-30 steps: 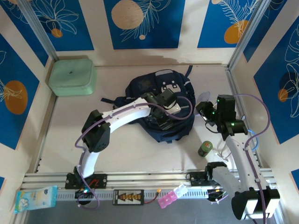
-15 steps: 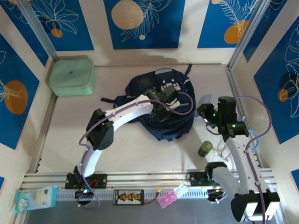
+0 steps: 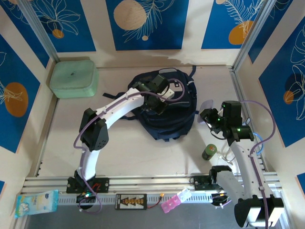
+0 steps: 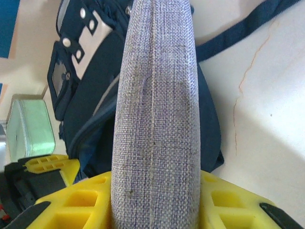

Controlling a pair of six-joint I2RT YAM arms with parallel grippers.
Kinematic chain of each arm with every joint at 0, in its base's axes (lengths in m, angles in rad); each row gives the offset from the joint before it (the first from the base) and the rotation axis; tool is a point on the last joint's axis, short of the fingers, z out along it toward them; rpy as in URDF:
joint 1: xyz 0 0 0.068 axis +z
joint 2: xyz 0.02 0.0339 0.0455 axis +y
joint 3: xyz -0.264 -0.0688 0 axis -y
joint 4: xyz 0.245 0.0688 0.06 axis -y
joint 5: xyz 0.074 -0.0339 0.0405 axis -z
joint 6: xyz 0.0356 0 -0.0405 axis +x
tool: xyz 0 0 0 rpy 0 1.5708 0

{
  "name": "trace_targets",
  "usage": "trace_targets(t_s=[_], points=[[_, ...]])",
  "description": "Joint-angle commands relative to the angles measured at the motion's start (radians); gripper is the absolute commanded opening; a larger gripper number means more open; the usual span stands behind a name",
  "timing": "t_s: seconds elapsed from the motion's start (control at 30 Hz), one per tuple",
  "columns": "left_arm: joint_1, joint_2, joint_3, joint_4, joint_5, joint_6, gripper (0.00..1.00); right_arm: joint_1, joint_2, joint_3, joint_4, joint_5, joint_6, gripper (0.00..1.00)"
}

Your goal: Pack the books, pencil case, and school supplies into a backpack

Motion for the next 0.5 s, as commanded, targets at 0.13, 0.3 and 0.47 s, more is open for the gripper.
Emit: trace_targets(t_s=[0.13, 0.3, 0.47], points=[[0.014, -0.108, 0.08, 0.076, 0.145, -0.083, 0.02, 0.027, 0.0, -0.062, 0.065, -0.252, -0.012, 0.35], [0.012, -0.124, 0.117, 0.122, 0.239, -0.134, 0.02, 0.08, 0.018, -0.061, 0.11, -0.247, 0.038, 0.35], [-0.006, -0.102, 0.177, 0.112, 0.266, -0.16, 0.03, 0.125, 0.073, -0.069, 0.199, -0.205, 0.154, 0.35]])
